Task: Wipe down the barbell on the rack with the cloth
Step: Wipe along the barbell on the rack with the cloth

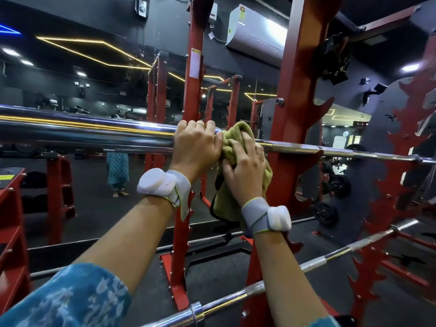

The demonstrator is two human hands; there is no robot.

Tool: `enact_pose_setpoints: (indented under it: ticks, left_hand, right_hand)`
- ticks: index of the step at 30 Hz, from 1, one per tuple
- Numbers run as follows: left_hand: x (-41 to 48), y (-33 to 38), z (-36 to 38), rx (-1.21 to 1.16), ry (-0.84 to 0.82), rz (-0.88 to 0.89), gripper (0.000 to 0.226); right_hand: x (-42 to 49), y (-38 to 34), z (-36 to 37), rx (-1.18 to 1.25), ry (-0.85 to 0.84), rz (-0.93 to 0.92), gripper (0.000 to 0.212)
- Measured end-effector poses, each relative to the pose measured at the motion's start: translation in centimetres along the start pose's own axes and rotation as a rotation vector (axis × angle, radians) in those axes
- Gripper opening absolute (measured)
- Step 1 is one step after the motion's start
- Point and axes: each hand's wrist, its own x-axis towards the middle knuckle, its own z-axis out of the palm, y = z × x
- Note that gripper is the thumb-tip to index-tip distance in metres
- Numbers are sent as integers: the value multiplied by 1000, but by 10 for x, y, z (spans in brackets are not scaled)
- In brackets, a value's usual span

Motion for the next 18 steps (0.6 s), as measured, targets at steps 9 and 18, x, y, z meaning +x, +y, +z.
enact_pose_setpoints:
  ticks: [9,18]
  left_hand:
    - [7,6,-1,18,-79,-90,35]
    - [14,17,-2,41,-153,-236,69]
  right_hand:
    - [20,28,-2,28,-2,231,40]
    - [0,50,8,16,72,-64,43]
